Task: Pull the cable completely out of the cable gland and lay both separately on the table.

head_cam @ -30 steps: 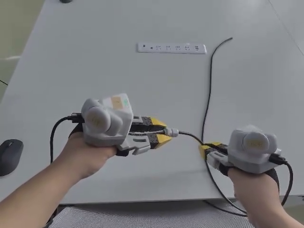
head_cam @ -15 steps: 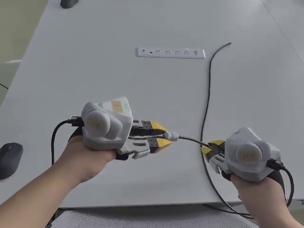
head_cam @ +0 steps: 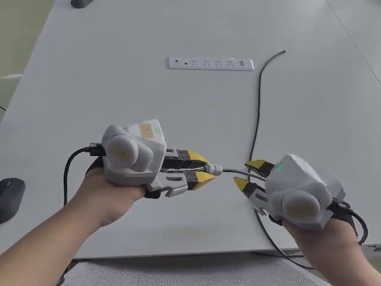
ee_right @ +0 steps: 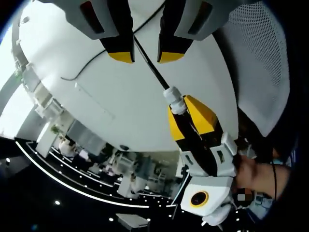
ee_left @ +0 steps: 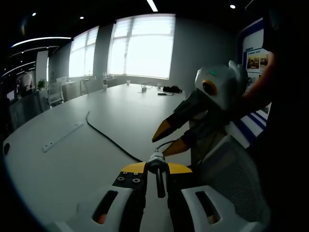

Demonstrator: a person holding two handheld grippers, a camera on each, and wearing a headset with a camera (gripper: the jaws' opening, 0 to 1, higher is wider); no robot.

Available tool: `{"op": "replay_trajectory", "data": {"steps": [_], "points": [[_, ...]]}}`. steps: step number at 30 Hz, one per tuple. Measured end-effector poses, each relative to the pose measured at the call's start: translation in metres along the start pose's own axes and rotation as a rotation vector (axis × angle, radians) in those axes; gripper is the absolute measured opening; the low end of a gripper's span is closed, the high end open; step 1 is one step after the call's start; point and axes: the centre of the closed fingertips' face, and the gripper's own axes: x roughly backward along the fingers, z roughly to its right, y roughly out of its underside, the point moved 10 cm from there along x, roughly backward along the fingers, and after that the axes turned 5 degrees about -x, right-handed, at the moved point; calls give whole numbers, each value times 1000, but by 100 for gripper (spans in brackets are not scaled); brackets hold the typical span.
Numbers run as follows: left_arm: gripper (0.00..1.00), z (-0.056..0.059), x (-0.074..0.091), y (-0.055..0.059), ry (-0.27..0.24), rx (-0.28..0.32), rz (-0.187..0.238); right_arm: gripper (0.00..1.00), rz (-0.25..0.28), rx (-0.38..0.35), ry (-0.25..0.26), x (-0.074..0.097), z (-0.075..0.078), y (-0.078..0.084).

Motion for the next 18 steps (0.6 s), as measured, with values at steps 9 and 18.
{"op": "replay_trajectory", "data": {"steps": [9,18], "points": [[15,2,0,1,0,2,-4,9,27,106,-56,-4,-11,-12],[15,4,-1,0,-4,2,-5,1,33,161,-79,-7,-15,-13]]}}
